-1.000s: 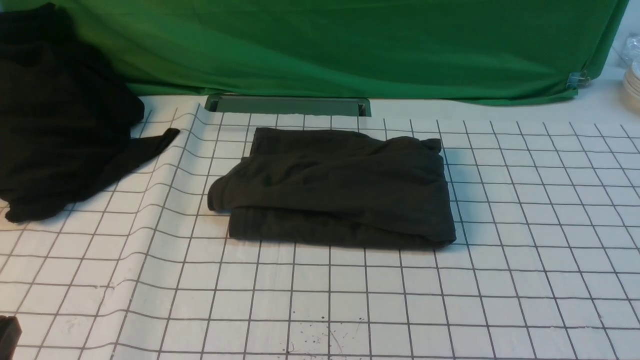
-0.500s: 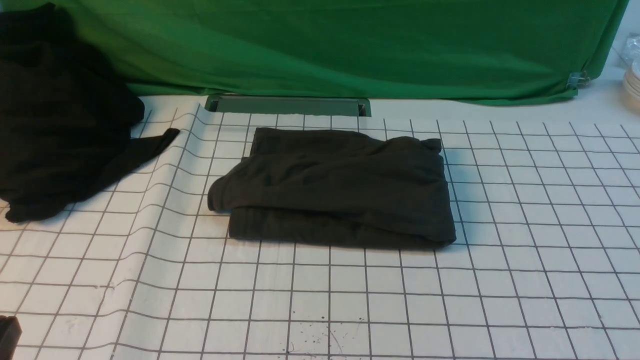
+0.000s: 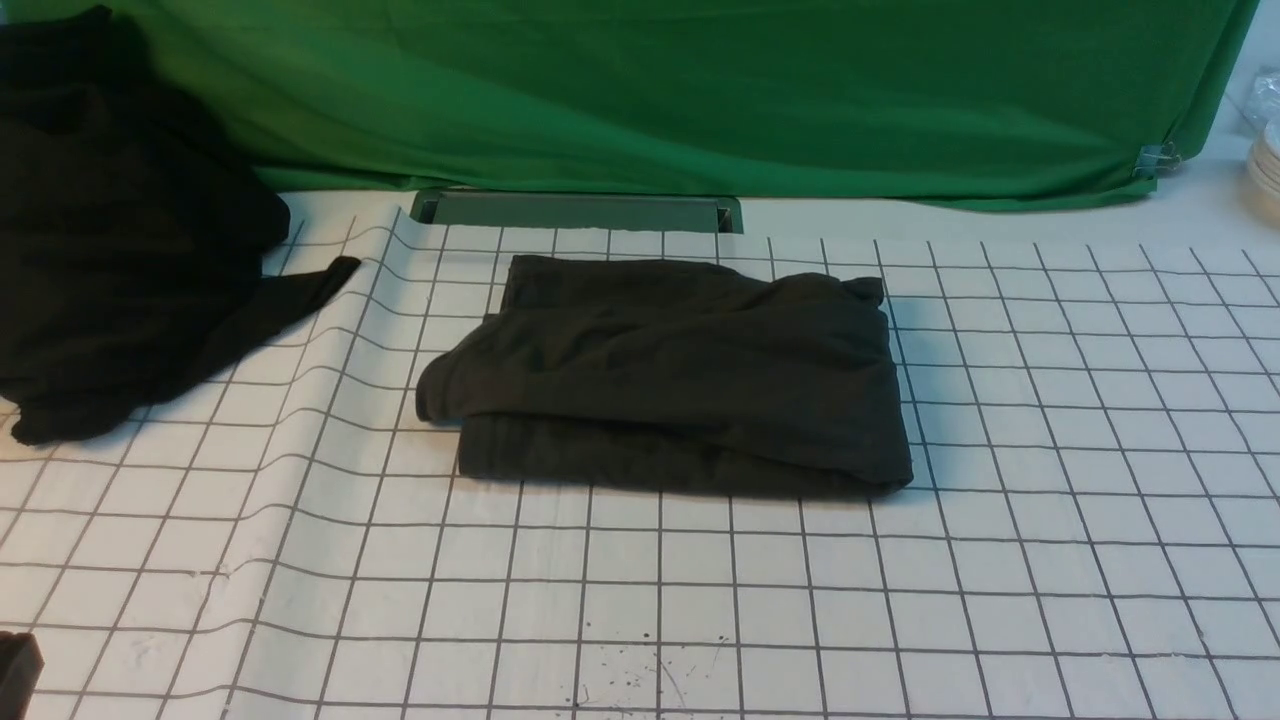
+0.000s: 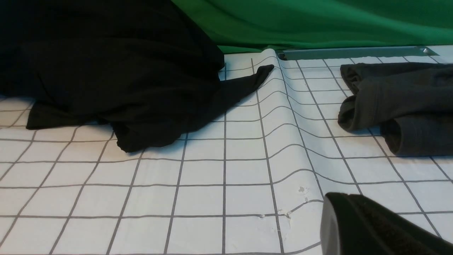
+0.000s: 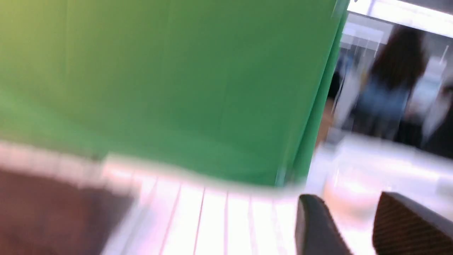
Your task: Fold a long-sleeved shirt over a white checkered tablecloth.
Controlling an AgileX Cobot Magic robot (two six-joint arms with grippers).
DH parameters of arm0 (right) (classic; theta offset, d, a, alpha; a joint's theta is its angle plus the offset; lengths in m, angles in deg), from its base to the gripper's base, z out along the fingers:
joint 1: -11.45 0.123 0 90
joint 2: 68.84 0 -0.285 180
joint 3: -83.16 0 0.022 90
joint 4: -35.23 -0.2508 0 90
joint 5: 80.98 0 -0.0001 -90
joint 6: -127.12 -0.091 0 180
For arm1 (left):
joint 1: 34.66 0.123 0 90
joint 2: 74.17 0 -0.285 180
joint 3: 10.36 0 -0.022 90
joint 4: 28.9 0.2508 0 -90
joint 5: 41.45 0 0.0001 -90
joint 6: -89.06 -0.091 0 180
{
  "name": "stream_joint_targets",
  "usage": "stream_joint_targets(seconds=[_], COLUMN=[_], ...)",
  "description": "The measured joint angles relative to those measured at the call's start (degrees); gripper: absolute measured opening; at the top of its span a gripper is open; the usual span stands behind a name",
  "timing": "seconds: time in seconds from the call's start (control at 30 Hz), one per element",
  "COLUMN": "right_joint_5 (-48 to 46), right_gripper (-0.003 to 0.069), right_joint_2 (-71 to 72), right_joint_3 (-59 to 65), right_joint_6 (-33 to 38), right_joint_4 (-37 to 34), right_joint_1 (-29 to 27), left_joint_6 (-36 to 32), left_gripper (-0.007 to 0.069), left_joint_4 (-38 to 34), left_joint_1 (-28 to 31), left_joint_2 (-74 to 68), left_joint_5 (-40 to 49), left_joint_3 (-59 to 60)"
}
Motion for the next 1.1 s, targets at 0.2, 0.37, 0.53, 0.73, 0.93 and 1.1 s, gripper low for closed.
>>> stream_joint_targets(seconds=[0.2,0.37,0.53,0.73,0.93,1.1], right_joint_5=[-1.4,-2.9,-2.9,-2.4,-2.1,-2.1], right_gripper=[0.0242,0.0242,0.0242,0.0242,0.0244,0.0244], right_joint_2=[3.1,3.2,3.2,3.2,3.2,3.2], right_joint_3=[12.3,12.8,12.8,12.8,12.8,12.8], right_joint_6=[-1.6,-3.7,-4.5,-10.9,-19.6,-20.7], right_joint_4=[0.7,2.1,2.2,7.1,14.0,14.8], right_joint_1=[0.6,1.3,1.3,1.3,1.3,1.3], left_joint_6=[0.0,0.0,0.0,0.0,0.0,0.0], left_gripper=[0.0003,0.0003,0.0003,0.0003,0.0003,0.0003], left_joint_4=[0.0,0.3,0.4,0.4,0.4,0.4], left_joint_1=[0.0,0.0,0.0,0.0,0.0,0.0], left_joint_2=[0.1,0.1,0.1,0.1,0.1,0.1], left_joint_5=[0.2,0.2,0.2,0.3,0.3,0.3], left_joint_3=[0.0,0.0,0.0,0.0,0.0,0.0])
